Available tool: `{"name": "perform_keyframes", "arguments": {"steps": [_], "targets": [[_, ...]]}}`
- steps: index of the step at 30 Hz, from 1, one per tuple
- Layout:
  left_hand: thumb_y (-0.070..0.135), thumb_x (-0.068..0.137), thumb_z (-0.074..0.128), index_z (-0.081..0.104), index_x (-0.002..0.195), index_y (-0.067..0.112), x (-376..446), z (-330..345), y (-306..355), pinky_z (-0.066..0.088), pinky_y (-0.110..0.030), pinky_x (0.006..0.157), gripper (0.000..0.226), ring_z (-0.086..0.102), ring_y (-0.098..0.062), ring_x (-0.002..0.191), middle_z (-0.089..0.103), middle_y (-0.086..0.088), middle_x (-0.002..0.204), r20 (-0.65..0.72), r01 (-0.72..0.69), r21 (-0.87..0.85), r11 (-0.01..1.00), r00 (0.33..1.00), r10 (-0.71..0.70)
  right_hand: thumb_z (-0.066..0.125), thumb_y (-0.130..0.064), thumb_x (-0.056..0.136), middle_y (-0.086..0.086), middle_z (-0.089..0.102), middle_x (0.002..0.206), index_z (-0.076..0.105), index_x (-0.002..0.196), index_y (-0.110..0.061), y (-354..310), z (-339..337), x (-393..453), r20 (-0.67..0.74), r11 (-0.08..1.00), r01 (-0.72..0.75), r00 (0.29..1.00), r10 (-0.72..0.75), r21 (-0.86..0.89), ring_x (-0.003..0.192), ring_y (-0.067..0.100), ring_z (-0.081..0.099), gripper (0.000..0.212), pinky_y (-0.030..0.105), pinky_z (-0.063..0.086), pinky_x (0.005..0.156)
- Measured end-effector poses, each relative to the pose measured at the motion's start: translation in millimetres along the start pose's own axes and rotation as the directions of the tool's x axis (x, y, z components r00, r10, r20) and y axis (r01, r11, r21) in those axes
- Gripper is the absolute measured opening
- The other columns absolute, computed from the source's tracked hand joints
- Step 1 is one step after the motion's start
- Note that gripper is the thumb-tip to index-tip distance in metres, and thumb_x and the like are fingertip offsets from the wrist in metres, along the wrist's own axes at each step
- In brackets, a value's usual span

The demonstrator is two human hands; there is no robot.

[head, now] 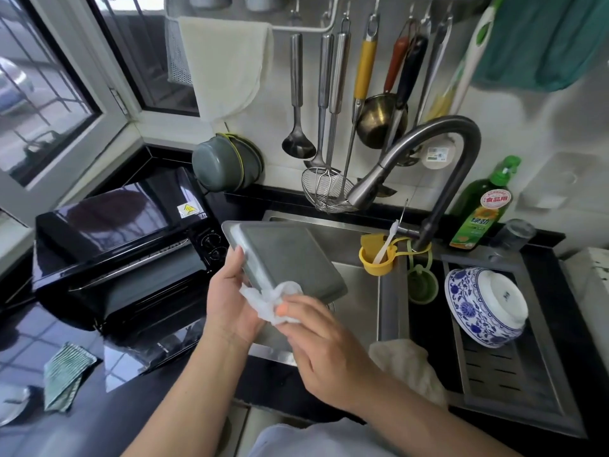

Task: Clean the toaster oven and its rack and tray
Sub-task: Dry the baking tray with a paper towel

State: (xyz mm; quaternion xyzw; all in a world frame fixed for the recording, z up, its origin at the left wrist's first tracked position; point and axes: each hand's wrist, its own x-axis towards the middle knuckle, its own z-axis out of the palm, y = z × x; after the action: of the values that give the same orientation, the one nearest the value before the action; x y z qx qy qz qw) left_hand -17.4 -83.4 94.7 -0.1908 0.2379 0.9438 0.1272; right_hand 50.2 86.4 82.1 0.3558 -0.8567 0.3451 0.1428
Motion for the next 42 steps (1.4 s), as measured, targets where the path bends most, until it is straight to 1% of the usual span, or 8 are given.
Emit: {"name": "perform_keyframes", "arguments": {"steps": [3,7,13,21,28,35,37,42], "targets": [[0.056,0.101,0.047,0.065,0.124,-0.009,4,3,-10,0.061,-0.048,0.087,0.071,0.074,-0.036,0.096,0.071,-0.024,0.113,-0.148,0.106,0.017,0.994,0.984,-0.102,0.048,0.007,0.095,0.016,0.058,0.13,0.062,0.126,0.005,1,8,-7,-0.038,0.999,0.0,0.999,-0.002,-0.044,0.133,0.03,0.047,0.034,0.037,0.042,0.109],[0.046,0.105,0.046,0.052,0.142,0.002,10,-4,-22,0.047,-0.061,0.104,0.058,0.063,-0.043,0.122,0.064,-0.025,0.134,-0.269,0.096,-0.054,0.994,0.957,-0.107,0.044,0.003,0.098,0.015,0.056,0.129,0.066,0.122,0.001,19,6,-21,-0.05,0.981,0.01,0.999,-0.02,-0.193,0.129,0.032,0.05,0.033,0.035,0.042,0.109],[0.023,0.112,0.037,0.06,0.136,0.016,9,-18,-25,0.052,-0.068,0.092,0.033,0.068,-0.042,0.115,0.069,-0.021,0.13,-0.269,0.002,-0.011,1.0,0.963,-0.005,0.045,-0.004,0.1,0.012,0.061,0.116,0.071,0.107,-0.002,72,-13,-43,-0.207,0.933,-0.261,0.955,0.212,-0.247,0.111,0.028,0.06,0.027,0.04,0.055,0.089],[0.019,0.111,0.039,0.06,0.14,0.018,-15,-18,-19,0.062,-0.045,0.086,0.036,0.072,-0.028,0.112,0.069,-0.013,0.132,-0.073,-0.031,0.245,0.969,0.996,0.051,0.049,0.008,0.093,-0.003,0.062,0.119,0.069,0.101,-0.009,109,-53,-17,-0.309,0.663,-0.74,0.607,0.732,0.118,0.114,0.017,0.058,0.027,-0.004,0.036,0.083],[0.017,0.11,0.039,0.059,0.142,0.02,-24,-7,-23,0.059,-0.048,0.095,0.037,0.068,-0.029,0.117,0.067,-0.014,0.135,0.03,-0.08,0.365,0.927,0.997,0.075,0.04,-0.024,0.106,-0.001,0.024,0.163,0.042,0.15,-0.012,110,-65,35,-0.181,0.736,-0.674,0.733,0.656,-0.062,0.146,0.014,0.028,0.046,0.018,0.021,0.106],[0.015,0.111,0.041,0.058,0.141,0.016,-23,-3,-7,0.06,-0.045,0.089,0.035,0.07,-0.028,0.11,0.069,-0.014,0.128,0.081,-0.103,0.424,0.9,0.994,0.076,0.055,0.003,0.094,-0.001,0.039,0.155,0.053,0.141,-0.01,115,-68,42,-0.236,0.854,-0.503,0.853,0.465,-0.134,0.144,0.014,0.034,0.049,0.013,0.023,0.114],[0.015,0.11,0.041,0.06,0.138,0.016,-24,3,-14,0.061,-0.043,0.086,0.034,0.071,-0.028,0.106,0.071,-0.016,0.125,0.085,-0.092,0.451,0.888,0.995,0.06,0.049,0.019,0.083,0.001,0.047,0.148,0.059,0.135,-0.009,100,-58,40,-0.193,0.894,-0.416,0.903,0.384,-0.168,0.14,0.017,0.04,0.061,0.028,0.037,0.114],[0.015,0.103,0.053,0.063,0.127,0.009,-18,10,-33,0.061,-0.037,0.088,0.026,0.07,-0.026,0.099,0.069,-0.017,0.114,0.095,-0.084,0.336,0.938,0.994,0.055,0.053,0.004,0.084,0.009,0.053,0.141,0.063,0.127,-0.003,22,-16,29,0.033,0.996,-0.051,0.998,0.054,-0.078,0.14,0.022,0.039,0.045,0.035,0.03,0.119]]}}
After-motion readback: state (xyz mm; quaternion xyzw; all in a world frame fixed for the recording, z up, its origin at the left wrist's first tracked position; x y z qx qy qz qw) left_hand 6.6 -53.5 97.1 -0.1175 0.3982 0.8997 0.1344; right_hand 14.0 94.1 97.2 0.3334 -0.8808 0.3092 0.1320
